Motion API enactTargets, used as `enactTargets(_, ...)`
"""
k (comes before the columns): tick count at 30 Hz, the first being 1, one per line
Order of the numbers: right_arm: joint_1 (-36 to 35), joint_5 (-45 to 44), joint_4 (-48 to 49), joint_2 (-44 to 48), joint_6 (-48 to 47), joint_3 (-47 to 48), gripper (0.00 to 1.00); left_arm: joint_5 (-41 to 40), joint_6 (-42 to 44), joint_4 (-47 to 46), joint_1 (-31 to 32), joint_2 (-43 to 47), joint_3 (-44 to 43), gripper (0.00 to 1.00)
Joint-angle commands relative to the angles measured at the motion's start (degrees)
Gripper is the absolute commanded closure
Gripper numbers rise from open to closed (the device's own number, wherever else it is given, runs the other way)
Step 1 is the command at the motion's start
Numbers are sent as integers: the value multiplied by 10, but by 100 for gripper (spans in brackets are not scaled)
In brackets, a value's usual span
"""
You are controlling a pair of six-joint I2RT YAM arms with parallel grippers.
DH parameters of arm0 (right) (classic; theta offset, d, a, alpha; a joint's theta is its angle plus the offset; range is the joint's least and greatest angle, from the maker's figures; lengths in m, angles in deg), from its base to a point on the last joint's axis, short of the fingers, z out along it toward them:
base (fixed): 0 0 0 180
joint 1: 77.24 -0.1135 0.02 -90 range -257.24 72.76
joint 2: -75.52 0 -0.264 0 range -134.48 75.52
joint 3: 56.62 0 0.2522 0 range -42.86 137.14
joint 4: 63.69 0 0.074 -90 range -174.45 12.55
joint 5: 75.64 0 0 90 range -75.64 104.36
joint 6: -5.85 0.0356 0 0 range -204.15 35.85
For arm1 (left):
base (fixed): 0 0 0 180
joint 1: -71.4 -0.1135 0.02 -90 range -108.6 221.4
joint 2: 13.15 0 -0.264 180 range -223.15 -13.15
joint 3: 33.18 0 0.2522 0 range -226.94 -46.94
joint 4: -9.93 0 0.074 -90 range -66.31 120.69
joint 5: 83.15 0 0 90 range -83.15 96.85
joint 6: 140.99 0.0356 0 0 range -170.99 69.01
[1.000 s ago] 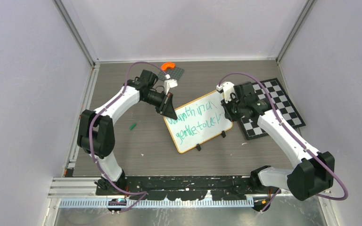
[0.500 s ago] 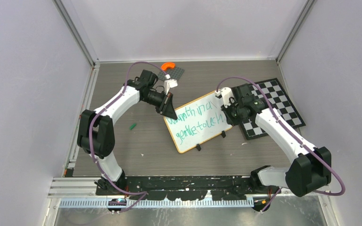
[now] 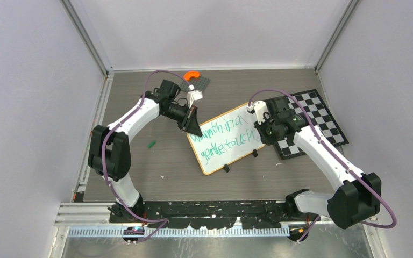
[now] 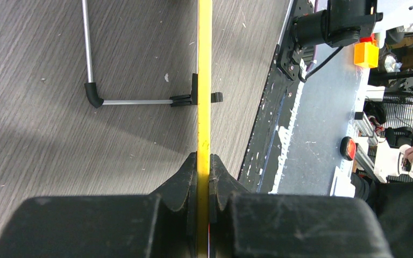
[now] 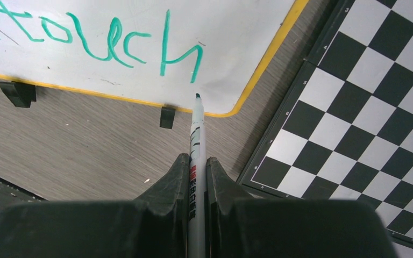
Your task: Write a sentence on the whiteboard
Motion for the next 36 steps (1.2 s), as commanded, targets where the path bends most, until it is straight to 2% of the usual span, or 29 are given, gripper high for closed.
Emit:
enactTargets(1, 2, -17, 42, 0, 2, 14, 100, 0, 4, 6, 4, 22, -5, 100)
enactTargets(8, 1, -25, 81, -26, 5, 6, 100, -1, 4, 6, 4, 26, 0, 100)
enactTargets(16, 2, -20, 48, -10, 1, 8, 100, 0, 4, 4, 6, 29, 4, 100)
enactTargets(30, 1, 190, -169, 31, -64, 146, 100, -44, 9, 3, 36, 60, 8, 100)
enactTargets(33, 0, 230, -177, 43, -62, 168, 100, -71, 23, 16, 55, 71, 6, 94)
enactTargets(36, 0, 241, -164, 45, -36, 184, 100, -90, 30, 21, 69, 83, 5, 79)
